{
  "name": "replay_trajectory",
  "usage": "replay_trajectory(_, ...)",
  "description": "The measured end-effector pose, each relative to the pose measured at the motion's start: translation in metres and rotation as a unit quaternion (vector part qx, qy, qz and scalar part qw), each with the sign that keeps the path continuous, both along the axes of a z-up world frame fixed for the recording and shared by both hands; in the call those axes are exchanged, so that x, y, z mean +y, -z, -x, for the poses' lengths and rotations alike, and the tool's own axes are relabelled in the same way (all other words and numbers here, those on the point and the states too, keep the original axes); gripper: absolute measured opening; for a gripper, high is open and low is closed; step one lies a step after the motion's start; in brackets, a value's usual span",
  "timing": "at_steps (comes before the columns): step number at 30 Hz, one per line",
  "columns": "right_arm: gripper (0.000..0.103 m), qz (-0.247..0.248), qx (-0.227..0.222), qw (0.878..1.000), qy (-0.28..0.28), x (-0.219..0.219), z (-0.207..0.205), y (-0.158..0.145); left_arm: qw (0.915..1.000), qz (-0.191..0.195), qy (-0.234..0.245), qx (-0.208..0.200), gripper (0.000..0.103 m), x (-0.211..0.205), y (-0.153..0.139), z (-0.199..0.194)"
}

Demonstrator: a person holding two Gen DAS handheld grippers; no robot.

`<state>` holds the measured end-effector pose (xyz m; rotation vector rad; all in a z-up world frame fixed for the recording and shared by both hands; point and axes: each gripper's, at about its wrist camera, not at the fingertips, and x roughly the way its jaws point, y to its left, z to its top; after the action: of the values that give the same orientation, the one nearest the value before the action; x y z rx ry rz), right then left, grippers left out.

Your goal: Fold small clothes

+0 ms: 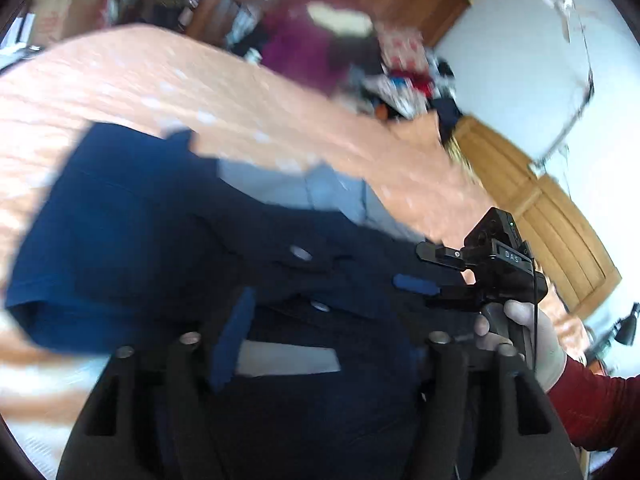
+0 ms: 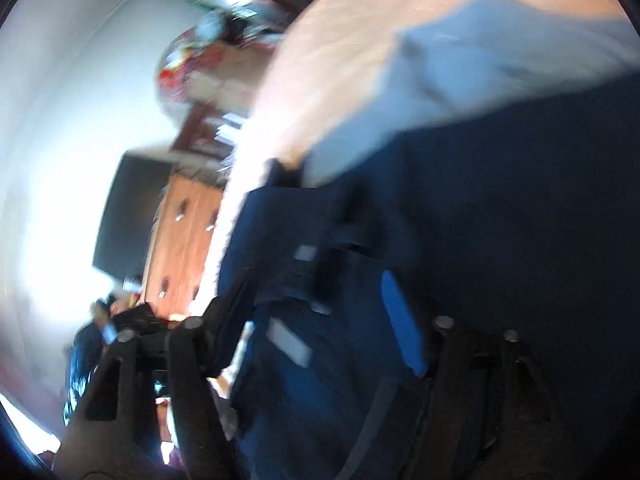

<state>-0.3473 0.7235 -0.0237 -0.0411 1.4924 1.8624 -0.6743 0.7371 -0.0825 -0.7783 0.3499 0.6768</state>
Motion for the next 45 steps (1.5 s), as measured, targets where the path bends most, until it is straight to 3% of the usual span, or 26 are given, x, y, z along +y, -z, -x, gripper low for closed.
replay_trajectory(2,0.060,0.001,0.006,0.999,-0.035,0.013,0.022,-0.005,0.9991,0.022,-0.030,-0.021,0.072,-0.001,0.012,0.025)
replay_trajectory(4,0.059,0.043,-0.026,0.997,-0.056,0.024,0.040,0.007,0.9966,0.054,-0.048,-0.038,0.071,0.004,0.031,0.039)
replay_trajectory(6,0.059,0.075,-0.065,0.994,-0.055,0.027,0.050,0.021,0.9959,0.058,-0.050,-0.047,0.071,0.010,0.035,0.046)
replay_trajectory(11,0.059,0.073,-0.030,0.996,-0.039,0.034,0.049,0.029,0.9953,0.055,-0.049,-0.062,0.071,0.011,0.037,0.047)
replay_trajectory(16,0.056,0.081,-0.031,0.995,-0.049,0.054,0.064,0.038,0.9950,0.053,-0.051,-0.069,0.071,0.005,0.035,0.052)
replay_trajectory(17,0.052,0.080,-0.034,0.995,-0.051,0.056,0.064,0.042,0.9949,0.051,-0.052,-0.071,0.071,0.004,0.035,0.053)
replay_trajectory(19,0.003,0.063,-0.057,0.995,-0.049,0.052,0.064,0.032,0.9949,0.050,-0.053,-0.070,0.071,0.004,0.035,0.053)
replay_trajectory(20,0.001,0.047,-0.061,0.996,-0.045,0.048,0.062,0.022,0.9949,0.051,-0.053,-0.068,0.071,0.004,0.035,0.053)
replay_trajectory(23,0.001,-0.001,-0.062,0.998,-0.020,0.030,0.046,-0.011,0.9949,0.045,-0.058,-0.069,0.072,0.001,0.028,0.056)
replay_trajectory(28,0.001,-0.066,-0.061,0.994,0.067,-0.024,-0.036,-0.069,0.9941,0.017,-0.079,-0.073,0.077,-0.021,0.010,0.077)
replay_trajectory(30,0.001,-0.073,-0.069,0.991,0.092,-0.045,-0.065,-0.080,0.9932,0.027,-0.090,-0.069,0.077,-0.024,0.015,0.083)
replay_trajectory(33,0.001,-0.063,-0.083,0.987,0.123,-0.073,-0.095,-0.076,0.9914,0.047,-0.105,-0.062,0.077,-0.021,0.025,0.086)
replay_trajectory(38,0.001,-0.025,-0.091,0.983,0.160,-0.099,-0.129,-0.042,0.9924,0.051,-0.106,-0.036,0.077,-0.019,0.029,0.079)
replay_trajectory(45,0.001,0.012,-0.093,0.976,0.199,-0.116,-0.147,-0.008,0.9917,0.062,-0.112,-0.012,0.077,-0.016,0.032,0.073)
